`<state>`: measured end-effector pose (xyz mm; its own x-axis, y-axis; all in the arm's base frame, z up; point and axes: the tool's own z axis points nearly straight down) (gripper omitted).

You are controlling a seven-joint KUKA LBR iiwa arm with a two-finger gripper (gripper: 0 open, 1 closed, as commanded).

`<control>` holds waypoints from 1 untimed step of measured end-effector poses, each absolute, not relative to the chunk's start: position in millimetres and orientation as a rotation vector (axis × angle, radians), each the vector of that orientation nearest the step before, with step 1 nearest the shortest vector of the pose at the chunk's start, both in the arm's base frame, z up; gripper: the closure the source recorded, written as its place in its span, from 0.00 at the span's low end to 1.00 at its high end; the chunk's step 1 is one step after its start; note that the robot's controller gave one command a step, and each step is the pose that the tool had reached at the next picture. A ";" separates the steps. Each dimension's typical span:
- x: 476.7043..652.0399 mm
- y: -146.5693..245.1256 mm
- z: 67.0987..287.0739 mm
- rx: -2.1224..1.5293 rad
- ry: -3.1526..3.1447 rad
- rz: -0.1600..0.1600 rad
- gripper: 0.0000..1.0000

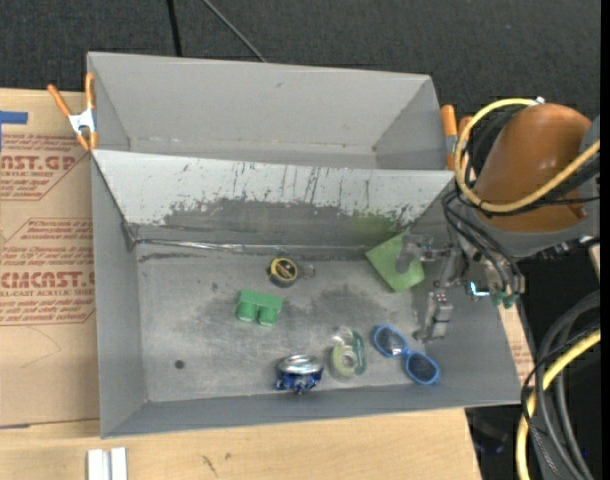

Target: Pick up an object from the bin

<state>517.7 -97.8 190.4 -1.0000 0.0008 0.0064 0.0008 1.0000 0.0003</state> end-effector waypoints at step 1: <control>506.9 -122.4 66.1 0.270 -3.124 -0.003 0.00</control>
Offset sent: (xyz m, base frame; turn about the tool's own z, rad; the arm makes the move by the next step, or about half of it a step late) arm -0.0088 -0.0255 -0.1204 -0.1732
